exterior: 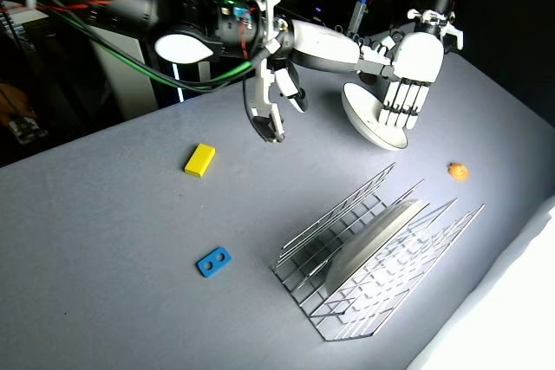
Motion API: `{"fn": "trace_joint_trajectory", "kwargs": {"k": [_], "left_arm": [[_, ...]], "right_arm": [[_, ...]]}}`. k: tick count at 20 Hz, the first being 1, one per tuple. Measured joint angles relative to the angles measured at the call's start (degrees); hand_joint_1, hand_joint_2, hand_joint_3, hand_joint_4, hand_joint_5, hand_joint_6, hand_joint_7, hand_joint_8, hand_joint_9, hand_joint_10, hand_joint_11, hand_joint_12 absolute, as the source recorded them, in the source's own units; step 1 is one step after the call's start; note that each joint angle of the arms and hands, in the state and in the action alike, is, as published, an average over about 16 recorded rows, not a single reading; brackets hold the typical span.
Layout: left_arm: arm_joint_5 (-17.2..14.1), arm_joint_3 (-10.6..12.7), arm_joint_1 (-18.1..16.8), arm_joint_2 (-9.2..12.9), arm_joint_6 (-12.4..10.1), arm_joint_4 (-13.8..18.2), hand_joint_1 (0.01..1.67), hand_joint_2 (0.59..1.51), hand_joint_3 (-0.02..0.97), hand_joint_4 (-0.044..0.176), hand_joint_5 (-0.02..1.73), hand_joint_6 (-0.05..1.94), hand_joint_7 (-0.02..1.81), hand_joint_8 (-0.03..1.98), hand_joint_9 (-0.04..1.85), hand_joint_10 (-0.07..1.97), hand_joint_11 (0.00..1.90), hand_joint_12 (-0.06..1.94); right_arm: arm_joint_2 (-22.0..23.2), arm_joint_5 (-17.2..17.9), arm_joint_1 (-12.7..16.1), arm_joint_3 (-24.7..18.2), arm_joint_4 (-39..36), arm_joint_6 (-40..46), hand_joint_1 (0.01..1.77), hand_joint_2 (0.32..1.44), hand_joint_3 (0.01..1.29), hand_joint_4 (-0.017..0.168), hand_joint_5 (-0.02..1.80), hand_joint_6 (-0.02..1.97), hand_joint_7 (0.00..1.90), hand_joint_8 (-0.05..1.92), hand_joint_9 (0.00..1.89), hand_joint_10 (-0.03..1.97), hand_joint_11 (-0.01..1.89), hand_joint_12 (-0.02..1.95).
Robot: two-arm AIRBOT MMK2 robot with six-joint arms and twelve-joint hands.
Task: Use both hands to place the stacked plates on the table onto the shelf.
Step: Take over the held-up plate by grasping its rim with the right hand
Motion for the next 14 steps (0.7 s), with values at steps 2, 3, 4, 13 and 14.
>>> {"fn": "trace_joint_trajectory", "kwargs": {"k": [2, 3, 4, 13, 14], "left_arm": [[0.0, 0.0, 0.0, 0.0, 0.0, 0.0, 0.02, 1.112, 0.018, -0.010, 0.00, -0.04, 0.02, 0.00, -0.02, -0.05, 0.02, 0.01], [-0.1, 0.0, 0.1, 0.0, 0.0, -0.1, 0.02, 1.112, 0.018, -0.010, 0.00, -0.04, 0.02, 0.00, -0.02, -0.05, 0.02, 0.01], [-0.1, 0.1, 0.1, 0.0, 0.0, -0.1, 0.02, 1.112, 0.018, -0.010, 0.00, -0.04, 0.02, 0.00, -0.02, -0.05, 0.02, 0.01], [-0.4, 0.4, 0.2, -0.2, 0.0, -0.5, 0.02, 1.116, 0.017, -0.010, 0.00, -0.04, 0.02, 0.00, -0.02, -0.05, 0.02, 0.01], [-0.4, 0.4, 0.3, -0.2, 0.0, -0.6, 0.02, 1.116, 0.018, -0.010, 0.00, -0.04, 0.02, 0.00, -0.02, -0.05, 0.02, 0.01]], "right_arm": [[-2.9, -0.2, -0.9, 1.7, 0.0, -1.1, 1.15, 0.83, 0.01, 0.004, 0.04, 0.04, 0.02, 0.01, 0.02, 0.02, 0.02, 0.25], [-4.3, -0.3, -1.2, 2.7, 0.0, -1.3, 1.16, 0.83, 0.01, 0.004, 0.05, 0.04, 0.02, 0.01, 0.02, 0.02, 0.02, 0.28], [-5.7, -0.4, -1.4, 3.8, 0.0, -1.4, 1.16, 0.83, 0.01, 0.004, 0.05, 0.04, 0.02, 0.01, 0.02, 0.02, 0.02, 0.31], [-15.8, -1.8, -2.3, 13.5, 0.1, -1.2, 1.09, 0.94, 0.01, 0.004, 0.23, 0.04, 0.19, 0.02, 0.15, 0.03, 0.02, 0.71], [-16.7, -1.9, -2.4, 14.4, 0.0, -1.2, 1.09, 0.96, 0.01, 0.003, 0.27, 0.05, 0.24, 0.02, 0.19, 0.05, 0.03, 0.77]]}}
